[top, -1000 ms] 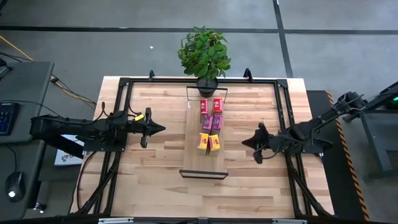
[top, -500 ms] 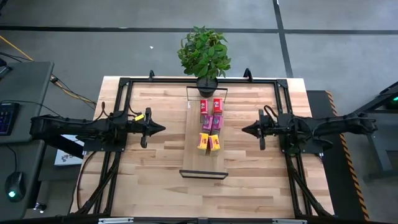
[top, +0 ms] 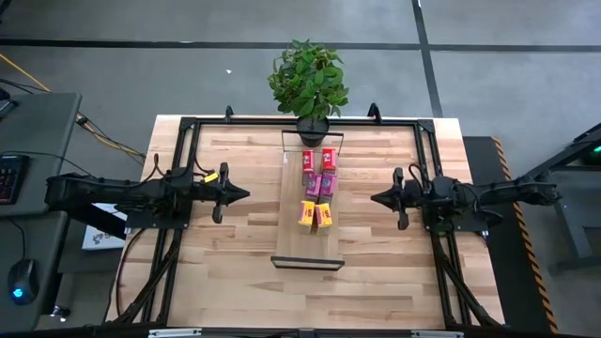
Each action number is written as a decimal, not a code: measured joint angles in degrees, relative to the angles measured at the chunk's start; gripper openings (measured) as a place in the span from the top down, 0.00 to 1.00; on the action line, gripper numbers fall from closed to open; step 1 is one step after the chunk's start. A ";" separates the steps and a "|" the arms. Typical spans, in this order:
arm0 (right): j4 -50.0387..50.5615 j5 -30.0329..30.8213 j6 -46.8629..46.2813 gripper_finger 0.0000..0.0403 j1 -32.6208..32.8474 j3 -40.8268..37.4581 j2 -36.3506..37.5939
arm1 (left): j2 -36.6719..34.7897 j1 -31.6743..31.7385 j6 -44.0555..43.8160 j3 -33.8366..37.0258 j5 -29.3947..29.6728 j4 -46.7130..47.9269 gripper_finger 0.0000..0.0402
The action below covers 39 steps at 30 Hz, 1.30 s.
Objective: Stack cereal on shelf
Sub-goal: Return to Home Position
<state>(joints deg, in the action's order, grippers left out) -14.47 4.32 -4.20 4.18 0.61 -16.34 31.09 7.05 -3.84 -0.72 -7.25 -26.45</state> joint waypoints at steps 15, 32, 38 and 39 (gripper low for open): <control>4.63 5.30 1.53 1.00 -0.02 -0.06 0.57 | -21.85 -0.09 -0.02 -0.05 0.09 19.70 1.00; 10.27 5.22 1.66 1.00 0.01 -0.10 7.84 | -29.21 -0.14 -0.02 -0.01 5.20 25.63 1.00; 10.94 4.84 1.65 1.00 0.01 -0.10 16.28 | -30.90 -0.14 -0.02 -0.01 5.28 25.28 1.00; 10.44 4.83 1.65 1.00 0.01 -0.10 16.33 | -30.88 -0.14 -0.01 -0.01 5.31 25.48 1.00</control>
<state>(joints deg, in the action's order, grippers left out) -4.03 9.15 -2.55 4.19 0.51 -0.01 0.21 6.92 -3.85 -0.73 -1.93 -0.97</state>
